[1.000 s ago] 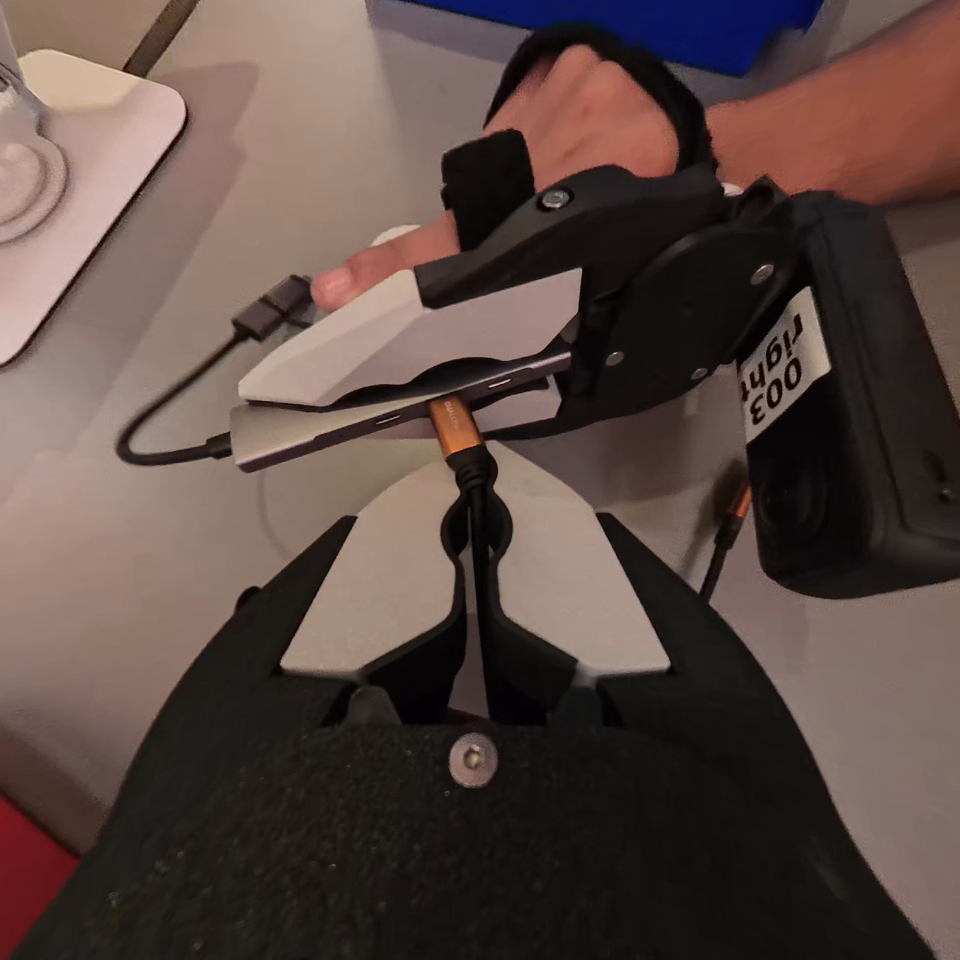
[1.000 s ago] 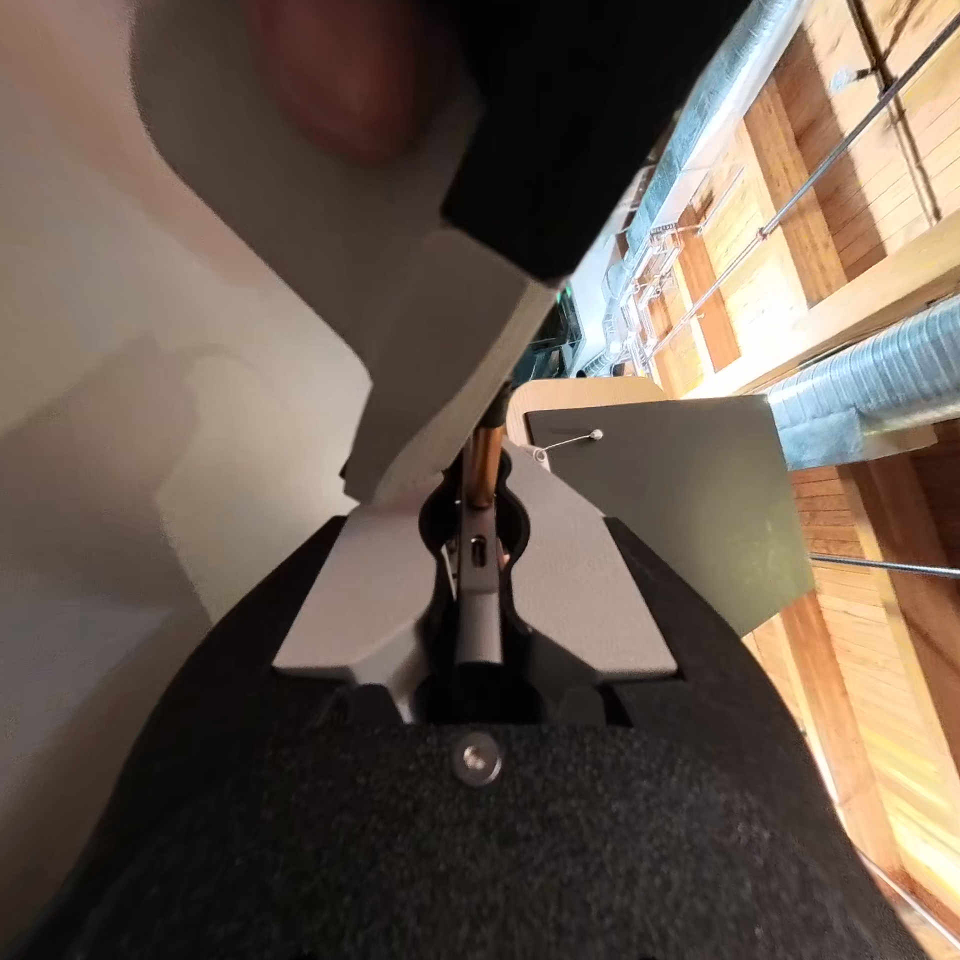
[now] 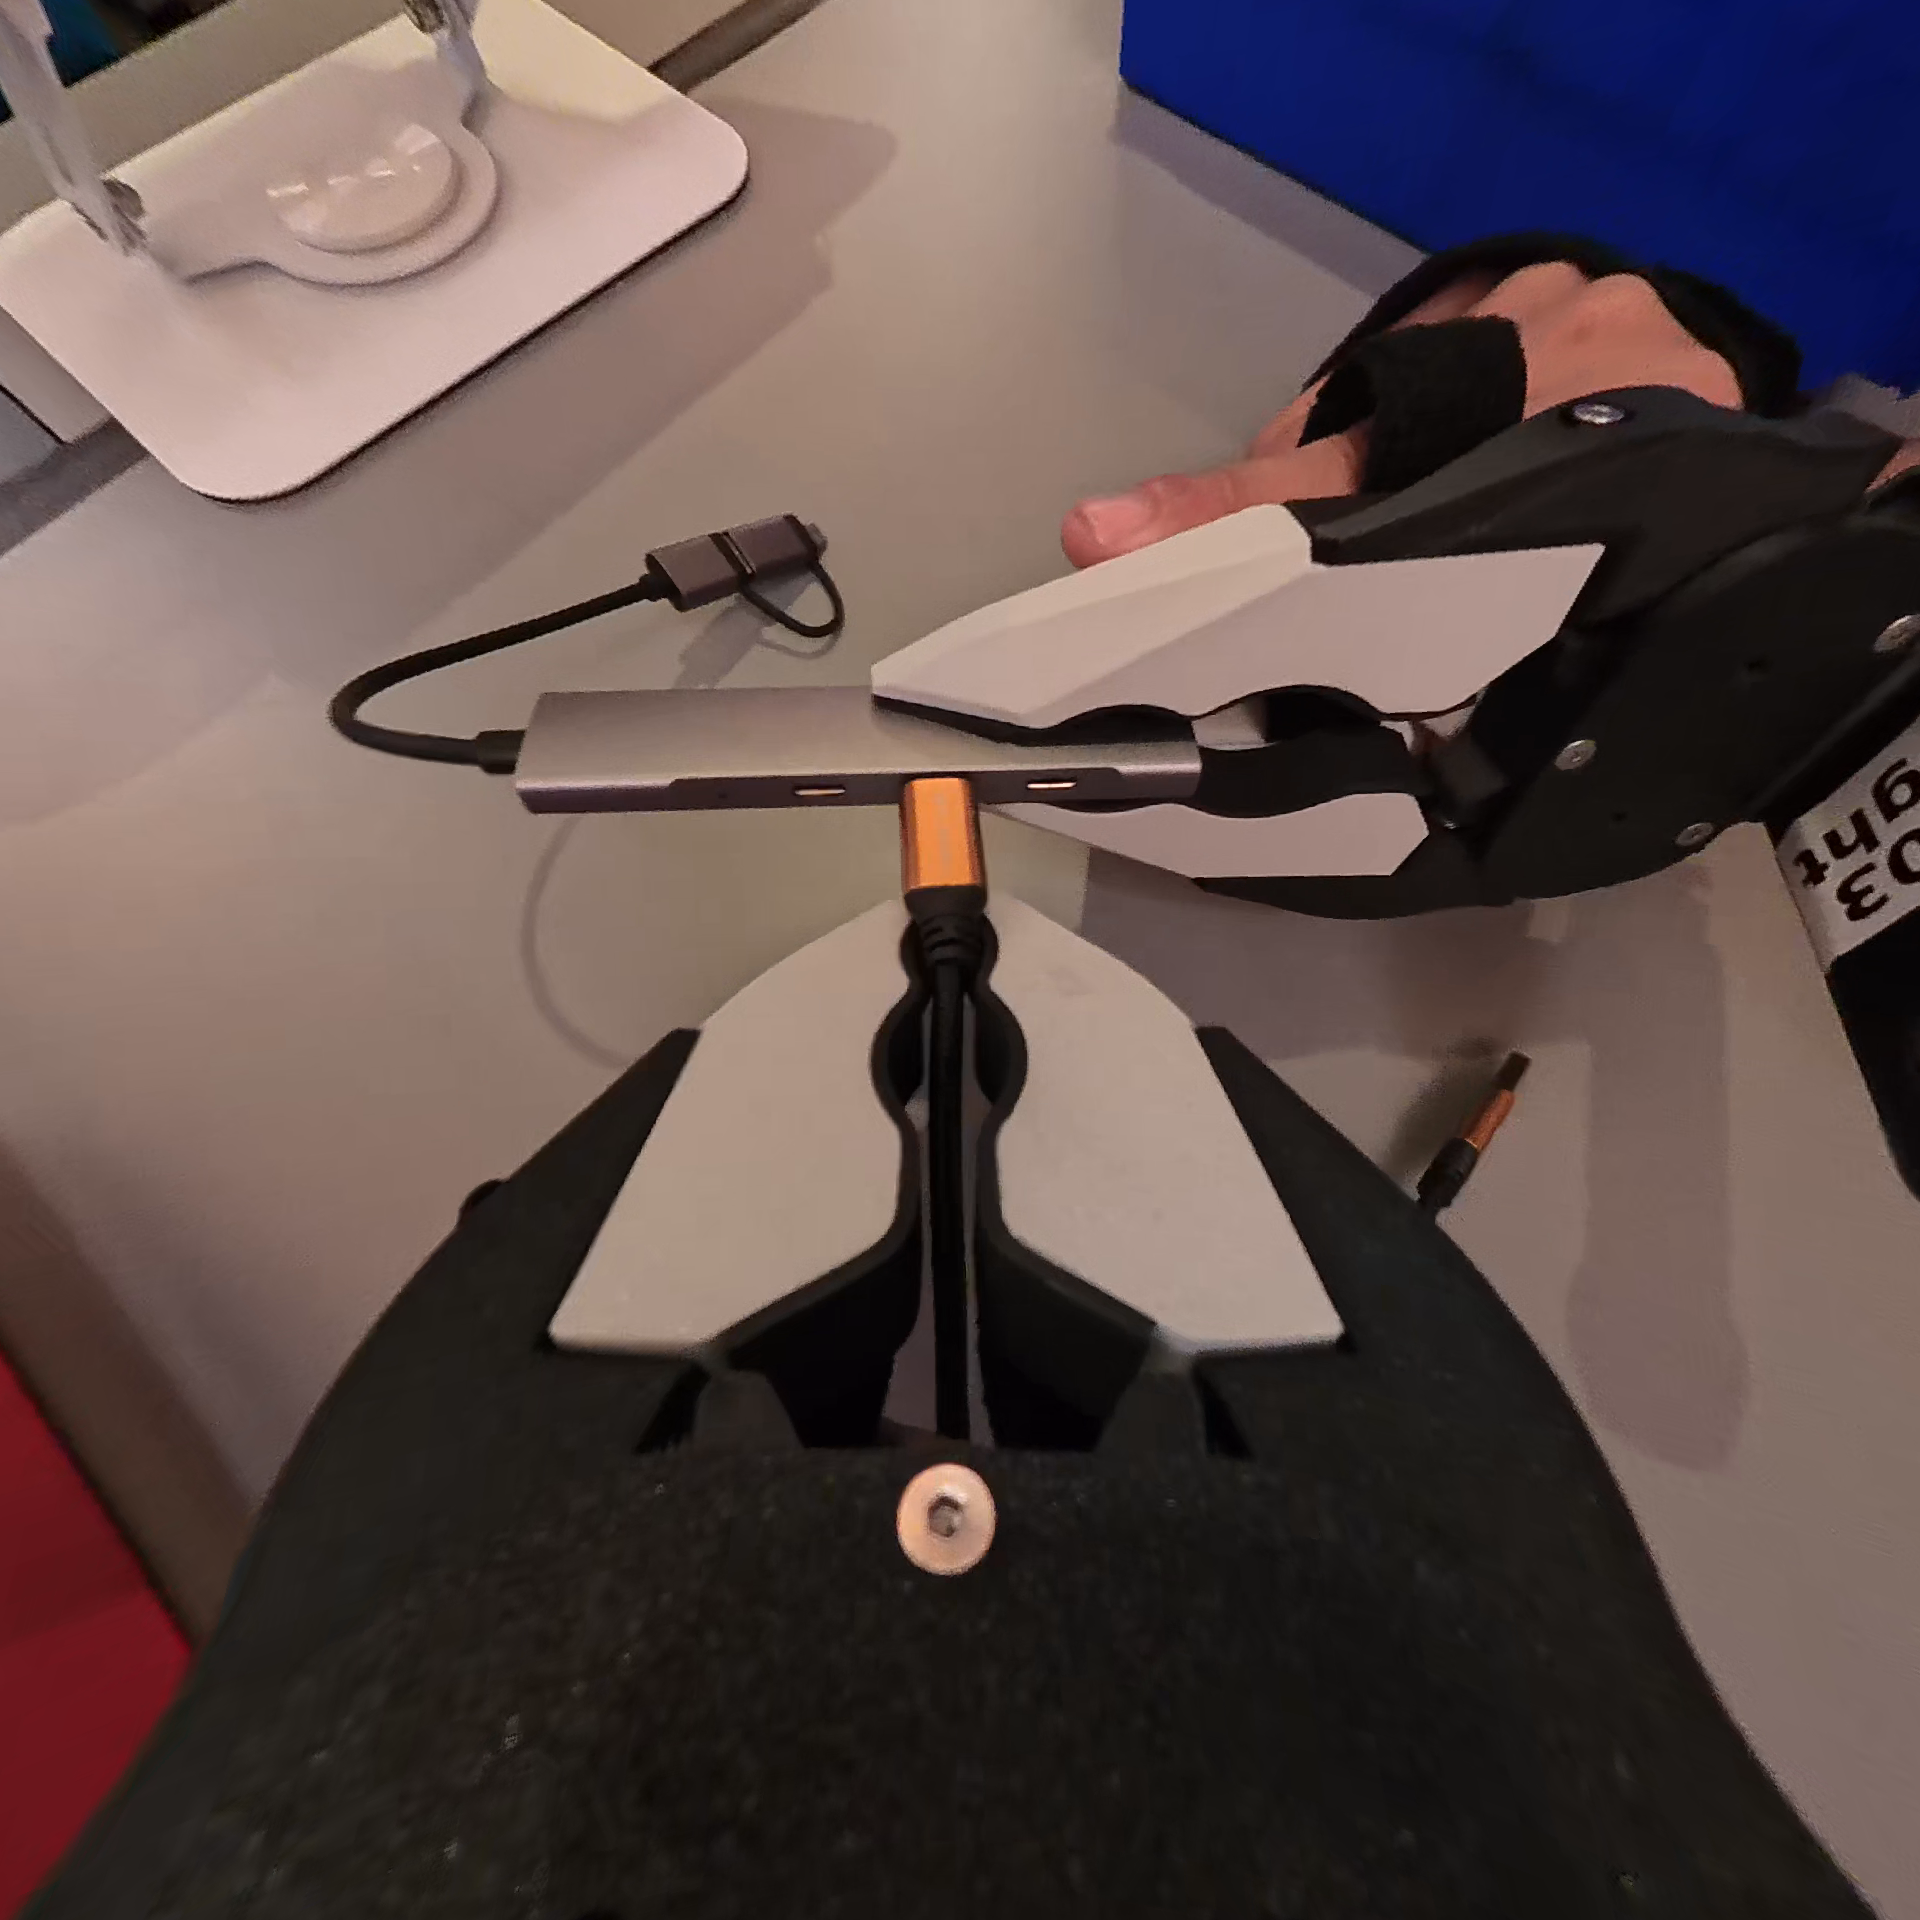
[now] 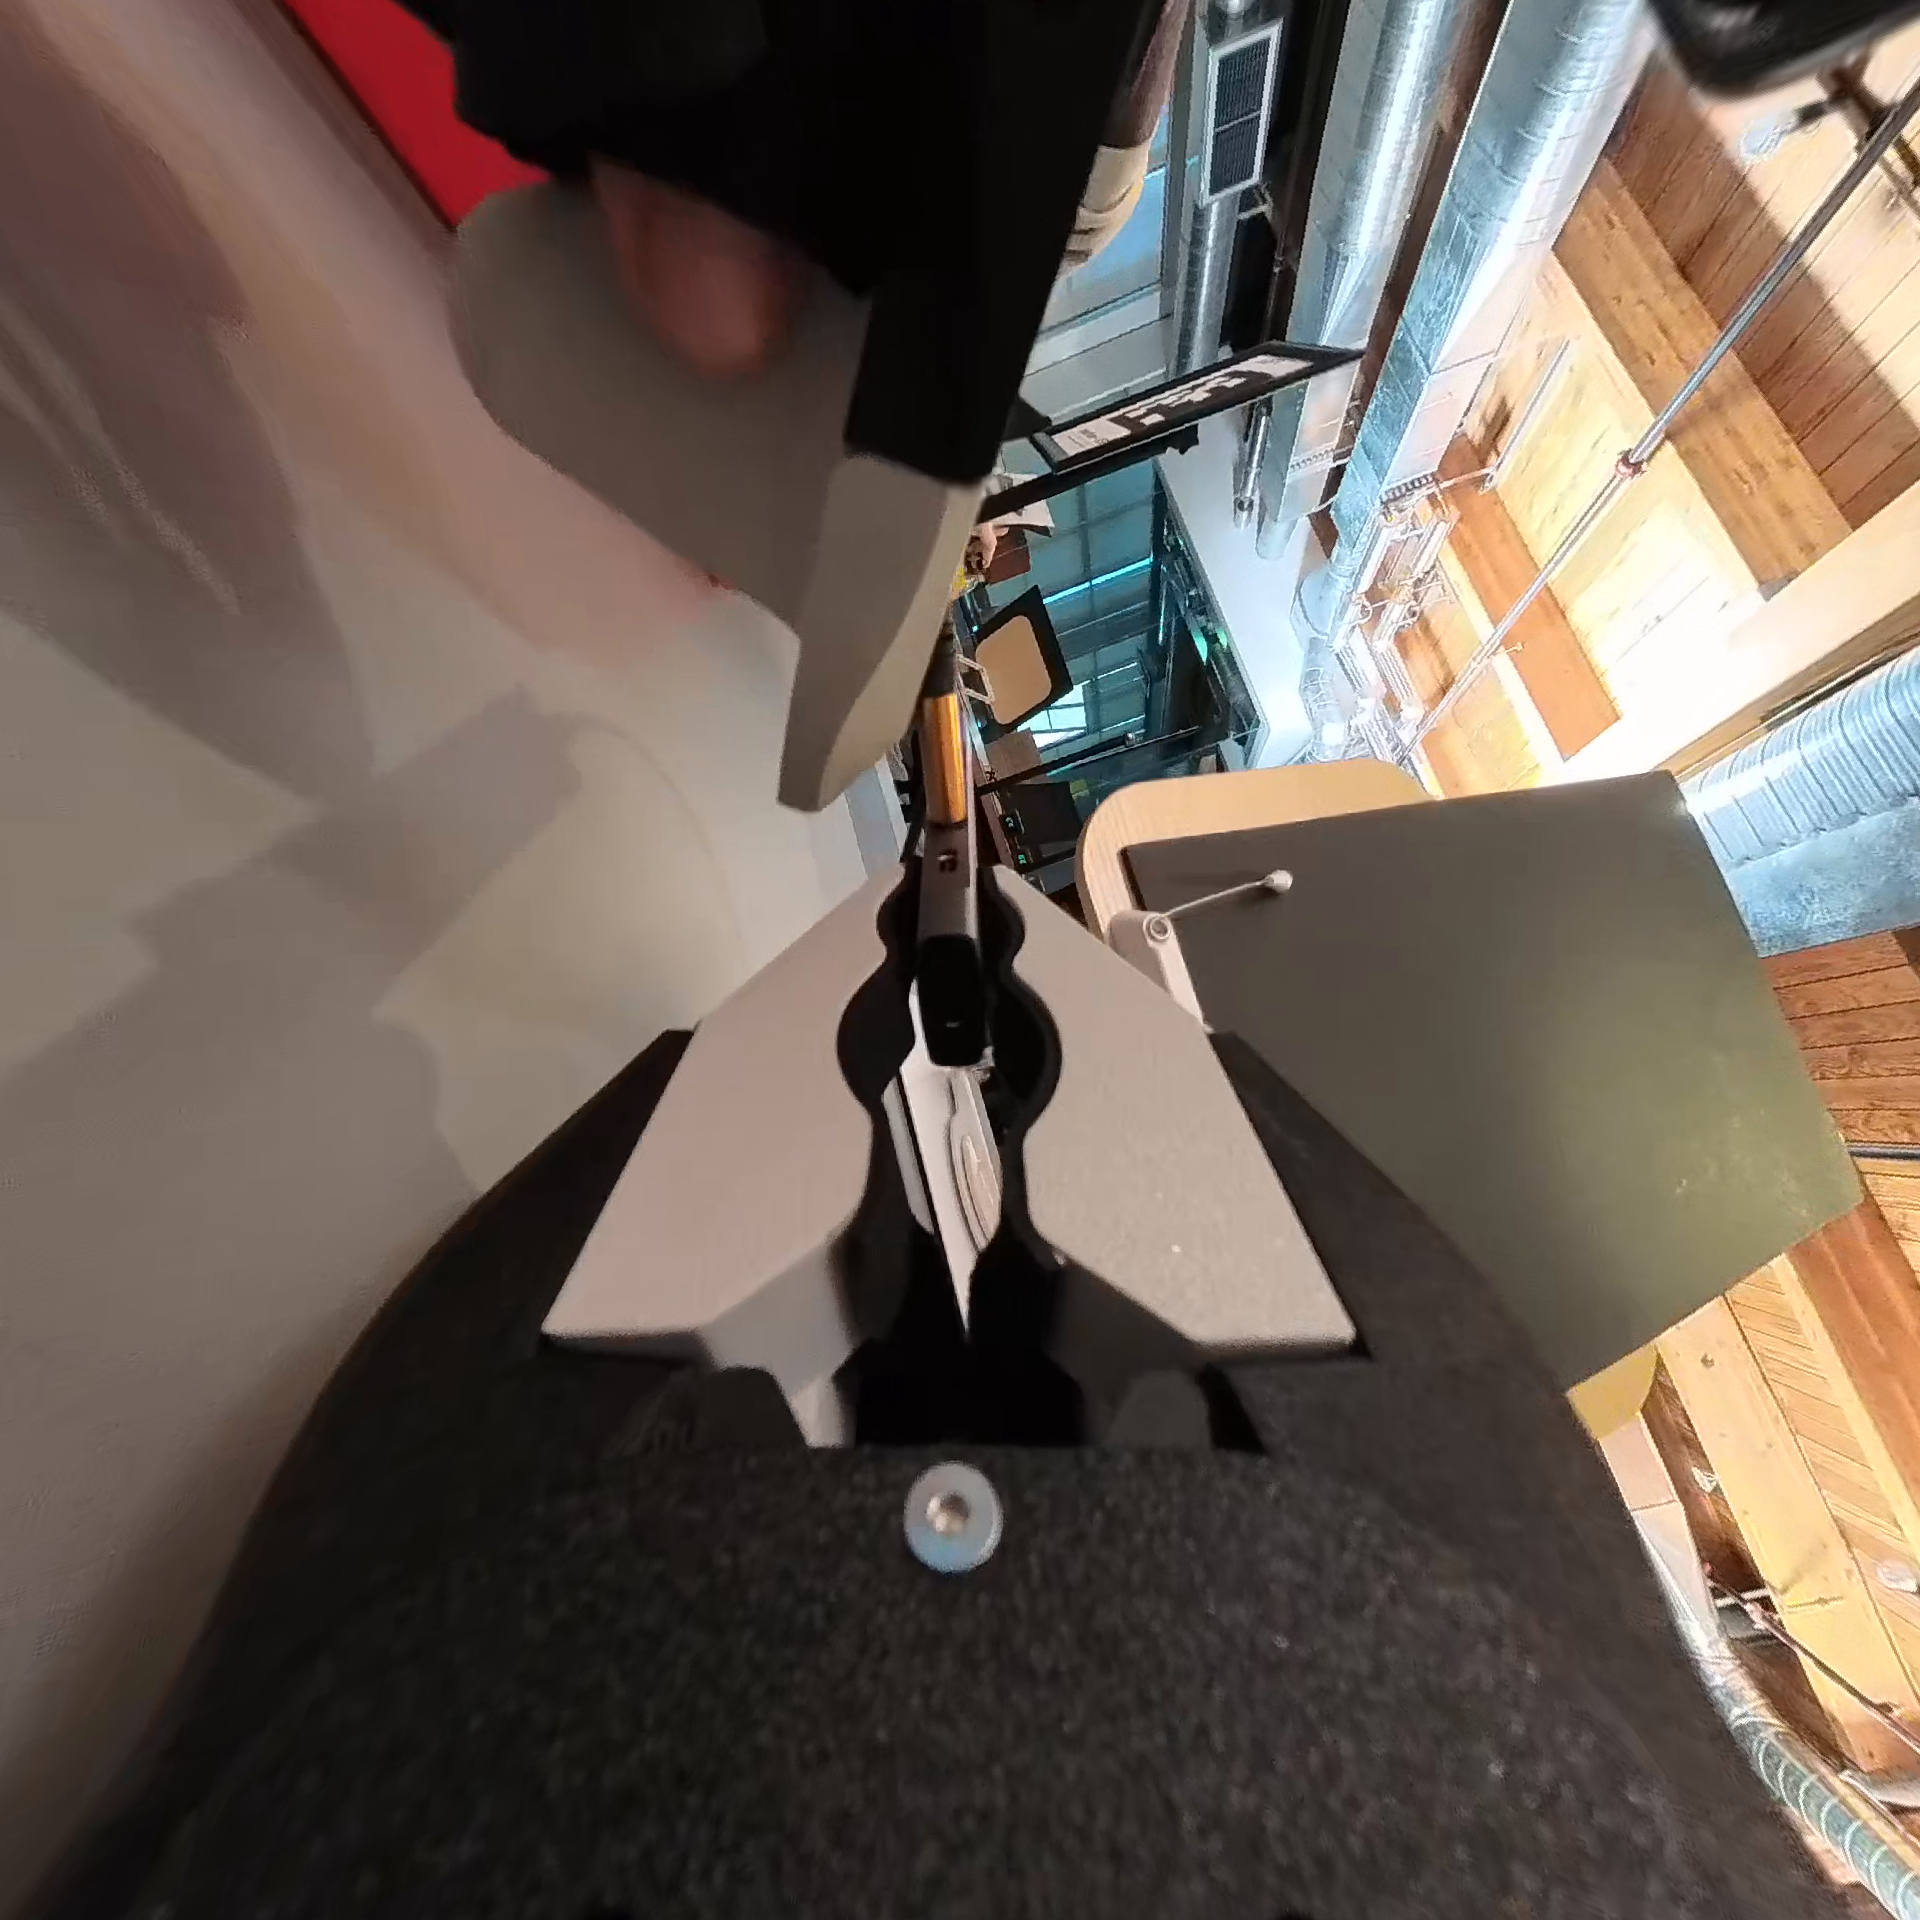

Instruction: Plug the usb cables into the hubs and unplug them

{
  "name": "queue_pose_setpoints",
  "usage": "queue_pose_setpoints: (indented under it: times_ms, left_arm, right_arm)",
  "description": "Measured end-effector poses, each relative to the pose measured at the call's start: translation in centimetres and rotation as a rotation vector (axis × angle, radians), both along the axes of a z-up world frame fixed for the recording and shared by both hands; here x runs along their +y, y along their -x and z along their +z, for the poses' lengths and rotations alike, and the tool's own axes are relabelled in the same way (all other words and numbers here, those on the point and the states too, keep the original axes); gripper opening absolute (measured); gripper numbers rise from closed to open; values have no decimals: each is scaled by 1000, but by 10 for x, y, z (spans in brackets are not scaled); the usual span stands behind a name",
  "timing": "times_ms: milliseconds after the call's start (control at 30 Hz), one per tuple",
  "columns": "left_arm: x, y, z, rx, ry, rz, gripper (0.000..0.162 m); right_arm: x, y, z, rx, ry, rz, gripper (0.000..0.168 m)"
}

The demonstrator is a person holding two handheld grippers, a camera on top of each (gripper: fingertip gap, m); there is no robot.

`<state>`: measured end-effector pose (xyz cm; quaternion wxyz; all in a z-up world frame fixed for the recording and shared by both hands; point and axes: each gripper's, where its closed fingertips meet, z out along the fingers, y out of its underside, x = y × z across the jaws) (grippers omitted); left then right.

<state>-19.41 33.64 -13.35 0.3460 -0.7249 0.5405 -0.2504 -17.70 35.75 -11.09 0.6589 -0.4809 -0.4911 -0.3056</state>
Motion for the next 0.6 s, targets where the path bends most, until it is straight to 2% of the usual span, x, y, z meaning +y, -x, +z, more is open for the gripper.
queue_pose_setpoints:
  times_ms: [67, 233, 433, 600]
  left_arm:
    - [2, 0, 6, -22, -22, 9, 13]
    - [-1, -3, 15, -74, -24, -11, 9]
    - [0, -3, 15, -20, -85, 3, 8]
    - [0, -6, 16, -52, -66, 51, 7]
  right_arm:
    - [2, -3, -2, 6, 13, 6, 7]
    - [1, -4, 2, 25, 4, 23, 7]
    - [3, -5, 3, -26, -26, -2, 6]
    - [7, -13, 0, 34, 6, -5, 7]
